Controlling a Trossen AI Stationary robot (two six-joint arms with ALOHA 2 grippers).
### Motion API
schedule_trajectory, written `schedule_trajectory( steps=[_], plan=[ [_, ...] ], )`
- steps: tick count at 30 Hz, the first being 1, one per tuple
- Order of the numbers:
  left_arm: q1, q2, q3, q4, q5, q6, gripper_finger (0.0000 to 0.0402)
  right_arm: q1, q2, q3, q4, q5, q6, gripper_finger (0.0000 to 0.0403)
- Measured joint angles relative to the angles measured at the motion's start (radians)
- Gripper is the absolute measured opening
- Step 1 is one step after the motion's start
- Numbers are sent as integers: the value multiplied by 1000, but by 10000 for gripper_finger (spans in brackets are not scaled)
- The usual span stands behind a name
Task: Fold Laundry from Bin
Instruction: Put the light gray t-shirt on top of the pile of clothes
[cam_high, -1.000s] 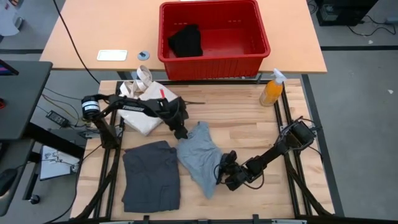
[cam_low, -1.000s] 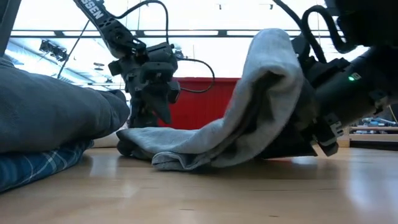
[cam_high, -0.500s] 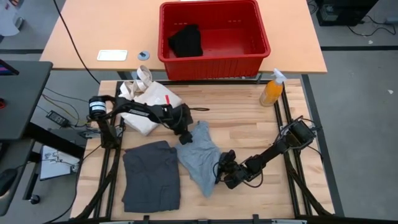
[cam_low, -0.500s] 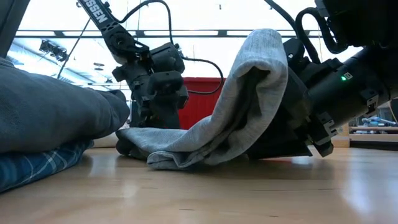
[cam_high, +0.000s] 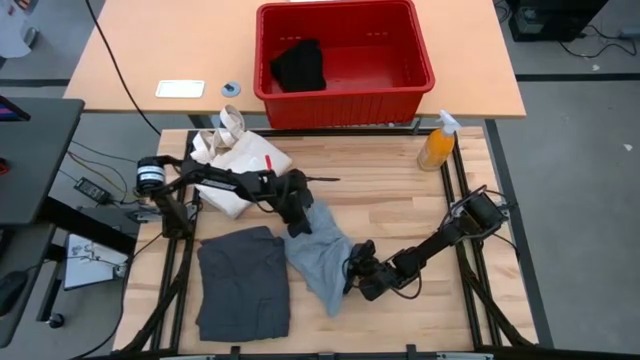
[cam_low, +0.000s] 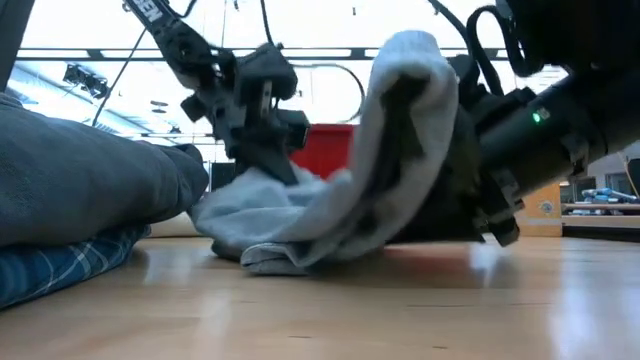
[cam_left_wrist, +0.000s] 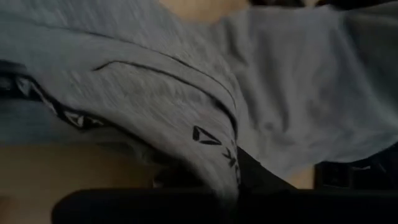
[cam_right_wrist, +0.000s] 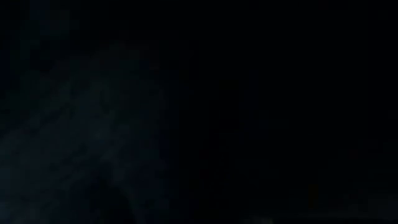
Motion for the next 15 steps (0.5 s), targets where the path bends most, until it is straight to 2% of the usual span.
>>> schedule_trajectory(
  steps=[7,11,15],
  plan=[
    [-8,-150,51,-119,0,-6,9,4,-137,0,5,3,-138,205],
    [-26,-201,106,-181,-12,-21,9,-9,-223,0,5,-4,-227,205],
    [-42,-225,170,-282,-39,-7,9,-38,-256,0,5,-42,-261,205]
  ],
)
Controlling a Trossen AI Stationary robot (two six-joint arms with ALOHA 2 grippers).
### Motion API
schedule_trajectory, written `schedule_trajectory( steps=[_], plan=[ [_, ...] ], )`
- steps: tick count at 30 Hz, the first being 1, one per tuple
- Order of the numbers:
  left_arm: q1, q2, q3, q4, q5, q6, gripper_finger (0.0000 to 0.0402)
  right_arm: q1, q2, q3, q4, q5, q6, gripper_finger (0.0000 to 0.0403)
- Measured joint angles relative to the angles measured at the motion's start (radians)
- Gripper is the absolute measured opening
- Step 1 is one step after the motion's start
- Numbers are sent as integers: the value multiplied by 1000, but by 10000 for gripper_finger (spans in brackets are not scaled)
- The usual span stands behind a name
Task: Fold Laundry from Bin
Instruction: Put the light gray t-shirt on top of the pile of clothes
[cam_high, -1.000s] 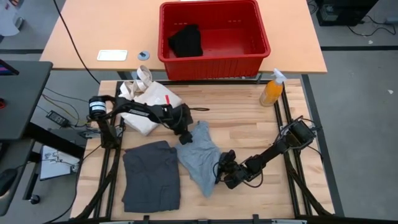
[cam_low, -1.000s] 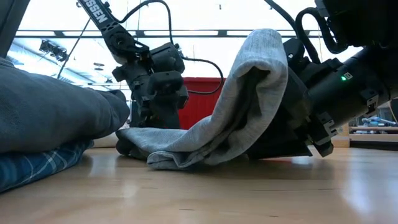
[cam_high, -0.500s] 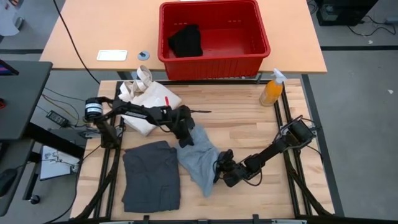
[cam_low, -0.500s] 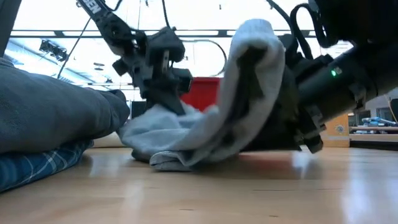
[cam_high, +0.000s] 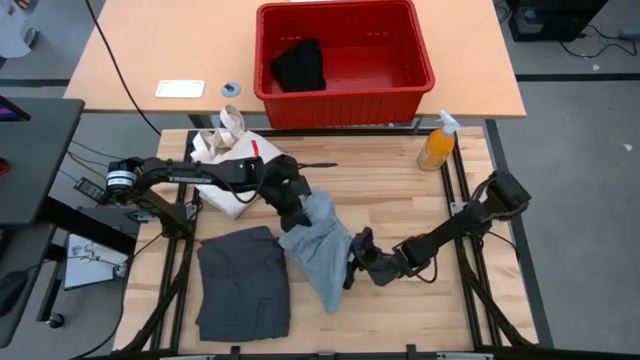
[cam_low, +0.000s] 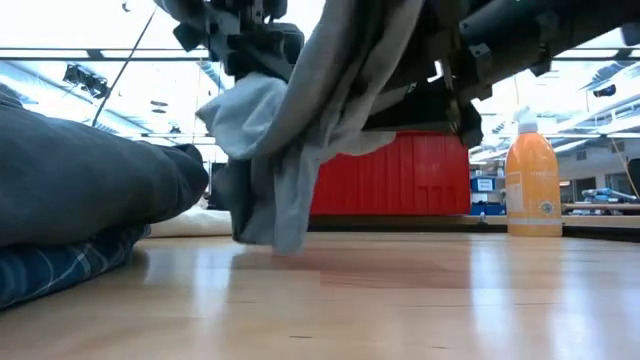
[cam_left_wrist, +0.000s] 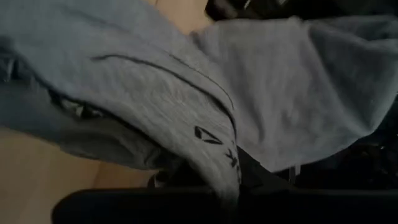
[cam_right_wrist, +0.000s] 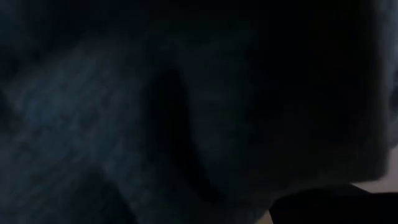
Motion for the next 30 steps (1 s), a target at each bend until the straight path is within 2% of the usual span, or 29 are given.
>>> schedule_trajectory(
  steps=[6,8,10,14,21,24,30],
  plan=[
    [-51,-11,99,-206,-63,47,9,-39,-12,1,173,-132,-117,204],
    [-81,-24,120,-242,-98,56,9,-44,-12,12,195,-138,-145,201],
    [-118,-63,121,-259,-142,42,9,-52,-10,42,196,-156,-180,196],
    [-204,-144,115,-289,-224,-31,9,-88,23,153,200,-260,-282,189],
    [-394,-316,104,-403,-454,-244,9,-145,134,405,133,-404,-399,187],
    [-487,-384,102,-482,-533,-381,9,-157,197,495,119,-483,-415,187],
    [-743,-468,102,-553,-717,-674,9,-177,335,705,93,-627,-419,187]
  ],
)
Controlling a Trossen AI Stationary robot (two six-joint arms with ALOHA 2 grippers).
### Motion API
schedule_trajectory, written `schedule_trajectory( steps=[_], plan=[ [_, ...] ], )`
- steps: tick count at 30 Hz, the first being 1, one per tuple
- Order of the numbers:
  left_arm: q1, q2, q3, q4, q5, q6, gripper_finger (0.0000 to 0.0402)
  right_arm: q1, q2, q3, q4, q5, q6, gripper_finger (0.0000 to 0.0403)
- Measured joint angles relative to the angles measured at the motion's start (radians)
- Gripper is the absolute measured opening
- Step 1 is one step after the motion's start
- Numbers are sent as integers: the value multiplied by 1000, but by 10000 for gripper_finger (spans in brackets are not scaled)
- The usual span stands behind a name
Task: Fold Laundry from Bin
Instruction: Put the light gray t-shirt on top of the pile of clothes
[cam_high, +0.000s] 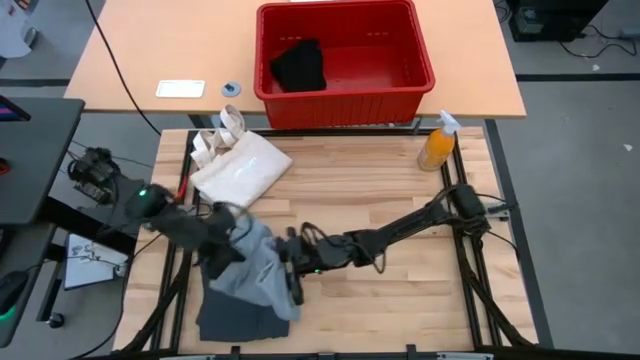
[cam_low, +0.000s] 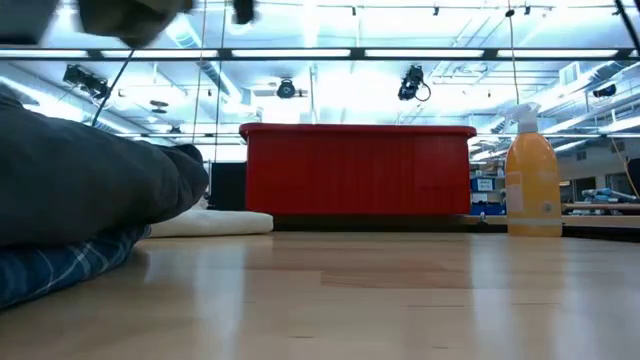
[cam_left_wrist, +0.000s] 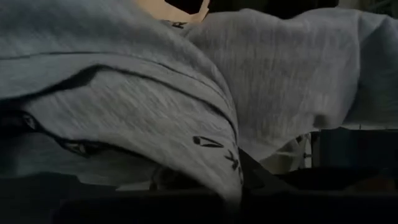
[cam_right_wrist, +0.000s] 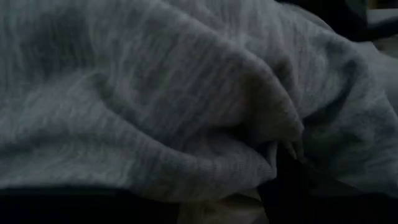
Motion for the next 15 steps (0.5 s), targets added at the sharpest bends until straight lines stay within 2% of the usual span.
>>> schedule_trajectory(
  steps=[3,9,15],
  plan=[
    [-110,-4,0,-39,-57,-104,9,-6,73,110,-14,-62,0,187],
    [-247,-5,0,-121,-63,-206,9,-16,195,291,-64,-196,8,187],
    [-354,17,1,-274,-51,-223,23,-24,265,357,-214,-217,11,187]
  ],
)
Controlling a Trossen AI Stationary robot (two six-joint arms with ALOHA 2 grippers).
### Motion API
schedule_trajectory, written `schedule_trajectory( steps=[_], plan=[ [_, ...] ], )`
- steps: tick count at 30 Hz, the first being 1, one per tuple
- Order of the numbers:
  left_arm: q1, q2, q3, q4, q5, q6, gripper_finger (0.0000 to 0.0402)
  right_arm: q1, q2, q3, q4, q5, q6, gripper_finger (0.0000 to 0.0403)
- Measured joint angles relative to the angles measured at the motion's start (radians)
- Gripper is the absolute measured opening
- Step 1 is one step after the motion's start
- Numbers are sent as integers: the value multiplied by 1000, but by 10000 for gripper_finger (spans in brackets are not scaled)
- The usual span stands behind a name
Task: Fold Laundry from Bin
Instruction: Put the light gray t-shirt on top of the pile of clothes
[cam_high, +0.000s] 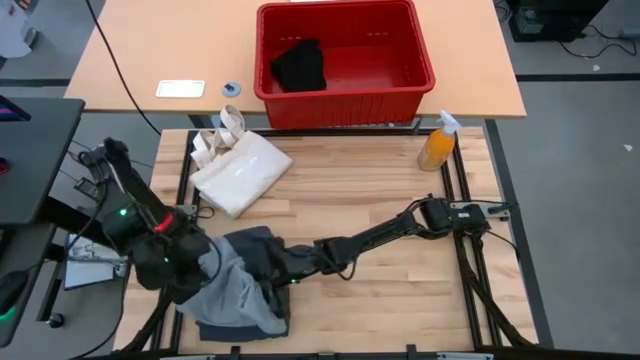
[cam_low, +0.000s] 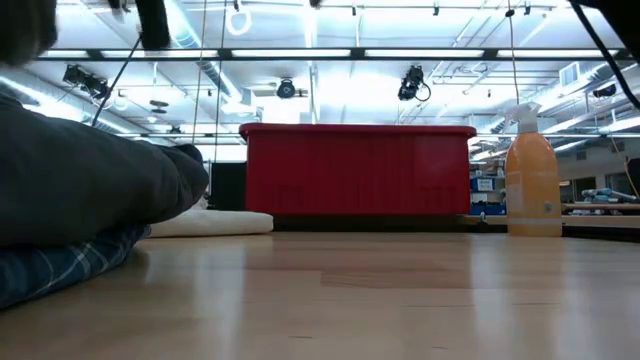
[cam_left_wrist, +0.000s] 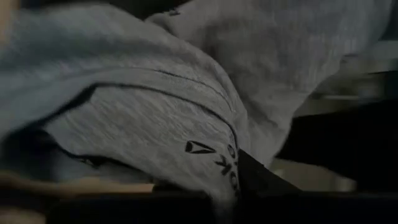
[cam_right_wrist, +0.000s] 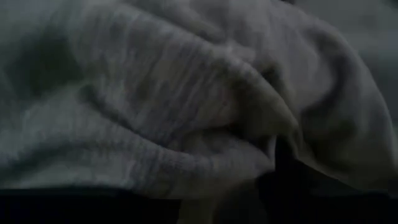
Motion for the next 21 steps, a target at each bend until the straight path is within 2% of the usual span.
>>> schedule_trajectory(
  steps=[4,8,13,17,21],
  plan=[
    [-26,74,0,-115,-26,-63,22,-24,-11,-23,-262,5,-32,187],
    [-35,176,0,-118,-88,-54,27,-63,-50,-23,-535,15,-39,183],
    [-12,292,-1,-174,-84,-99,45,-108,-104,-23,-776,-27,-39,180],
    [-12,342,-1,-224,-48,-155,82,-120,-161,-23,-898,-16,-71,180],
    [-14,356,-1,-266,9,-207,139,-116,-206,-23,-958,12,-106,180]
  ],
)
